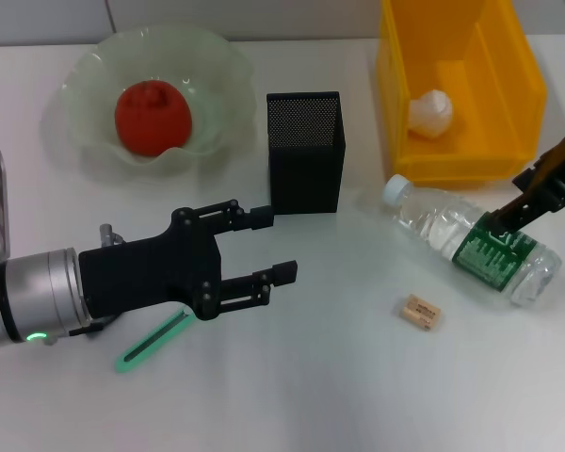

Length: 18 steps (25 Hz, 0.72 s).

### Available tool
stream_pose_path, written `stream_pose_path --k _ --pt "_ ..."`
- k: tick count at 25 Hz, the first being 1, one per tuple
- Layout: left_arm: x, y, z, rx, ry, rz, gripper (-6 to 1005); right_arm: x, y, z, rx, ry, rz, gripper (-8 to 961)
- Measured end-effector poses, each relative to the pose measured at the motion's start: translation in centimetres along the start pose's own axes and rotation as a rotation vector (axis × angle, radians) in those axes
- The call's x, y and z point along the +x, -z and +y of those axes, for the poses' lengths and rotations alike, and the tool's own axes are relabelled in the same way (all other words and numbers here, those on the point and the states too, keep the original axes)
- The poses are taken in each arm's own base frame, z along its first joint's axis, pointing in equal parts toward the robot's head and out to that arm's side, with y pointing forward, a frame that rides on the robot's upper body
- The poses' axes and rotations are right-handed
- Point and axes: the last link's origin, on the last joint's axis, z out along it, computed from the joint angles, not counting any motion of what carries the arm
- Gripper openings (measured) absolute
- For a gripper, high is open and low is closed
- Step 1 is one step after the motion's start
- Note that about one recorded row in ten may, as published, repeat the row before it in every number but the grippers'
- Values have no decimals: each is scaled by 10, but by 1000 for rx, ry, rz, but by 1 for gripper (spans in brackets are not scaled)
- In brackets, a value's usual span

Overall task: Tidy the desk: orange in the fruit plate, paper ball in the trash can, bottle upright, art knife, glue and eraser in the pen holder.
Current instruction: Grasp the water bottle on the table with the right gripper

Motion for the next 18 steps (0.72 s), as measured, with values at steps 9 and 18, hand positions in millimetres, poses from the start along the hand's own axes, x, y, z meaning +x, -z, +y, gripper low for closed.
stream_pose_path --k 9,18 --pt "0 0 0 0 0 0 604 0 -27 -3 13 8 65 777" --pt "-2 0 2 -3 5 -2 600 -2 -43 -2 22 22 89 776"
